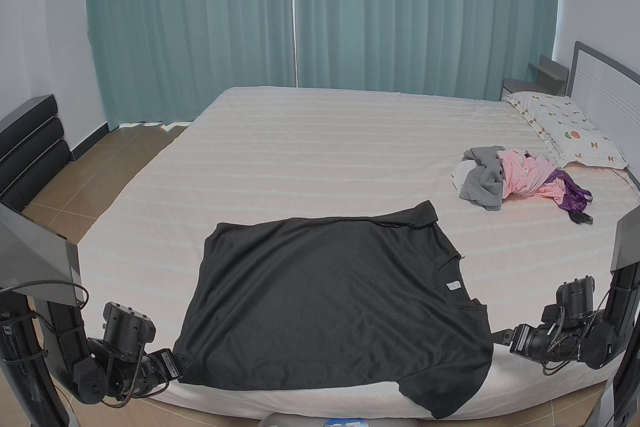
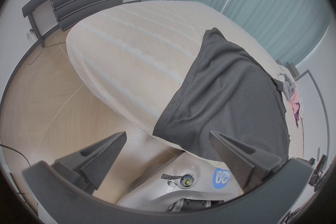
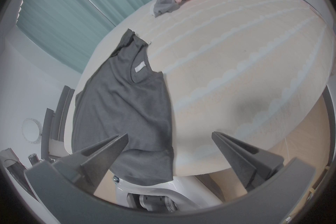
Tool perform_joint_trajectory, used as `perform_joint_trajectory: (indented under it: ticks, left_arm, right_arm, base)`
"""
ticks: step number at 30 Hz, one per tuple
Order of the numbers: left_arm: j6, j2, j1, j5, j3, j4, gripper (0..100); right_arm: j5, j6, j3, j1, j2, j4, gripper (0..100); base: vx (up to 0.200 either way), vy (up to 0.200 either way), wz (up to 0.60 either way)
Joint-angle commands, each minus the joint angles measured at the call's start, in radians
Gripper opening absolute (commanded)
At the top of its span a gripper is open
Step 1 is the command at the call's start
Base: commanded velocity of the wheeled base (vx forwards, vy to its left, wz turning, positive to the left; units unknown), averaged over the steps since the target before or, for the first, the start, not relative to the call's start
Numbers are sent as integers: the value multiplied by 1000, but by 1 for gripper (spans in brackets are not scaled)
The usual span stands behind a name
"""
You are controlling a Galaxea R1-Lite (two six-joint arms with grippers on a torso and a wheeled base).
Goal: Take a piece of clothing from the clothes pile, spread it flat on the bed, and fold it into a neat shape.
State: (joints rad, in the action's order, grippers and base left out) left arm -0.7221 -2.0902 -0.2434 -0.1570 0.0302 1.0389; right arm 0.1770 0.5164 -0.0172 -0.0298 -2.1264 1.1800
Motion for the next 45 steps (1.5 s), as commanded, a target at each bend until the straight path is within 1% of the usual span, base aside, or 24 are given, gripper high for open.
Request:
perform_joint_trajectory:
  ticks: [1,3,6,9,13,15,17,27,39,45]
  left_arm:
    - [-14,68,6,2,-16,4,100]
    - [-45,127,-2,2,-26,4,100]
    - [-48,190,0,2,-30,-3,100]
    - [-49,213,3,2,-30,-8,100]
    - [-49,214,7,2,-30,-10,100]
    - [-71,214,12,4,-30,-8,100]
    - [-94,213,10,5,-30,-10,100]
    - [-97,205,10,27,-30,-8,100]
    - [-97,203,3,27,-12,1,100]
    - [-97,194,-4,27,30,1,100]
  right_arm:
    - [1,30,17,-16,98,1,100]
    - [-1,51,17,-38,125,-8,100]
    - [-5,70,17,-56,137,-13,100]
    - [-8,88,17,-68,138,-13,100]
    - [-8,100,17,-75,137,-13,100]
    - [-8,105,17,-75,138,-13,100]
    - [-10,105,17,-75,137,-13,100]
    - [-10,103,17,-81,134,-5,100]
    - [-8,106,14,-82,121,4,100]
    - [-7,106,10,-84,121,4,100]
  base:
    - [0,0,0]
    - [0,0,0]
    - [0,0,0]
    - [0,0,0]
    - [0,0,0]
    - [0,0,0]
    - [0,200,0]
    - [0,200,0]
    - [0,0,0]
    - [0,0,0]
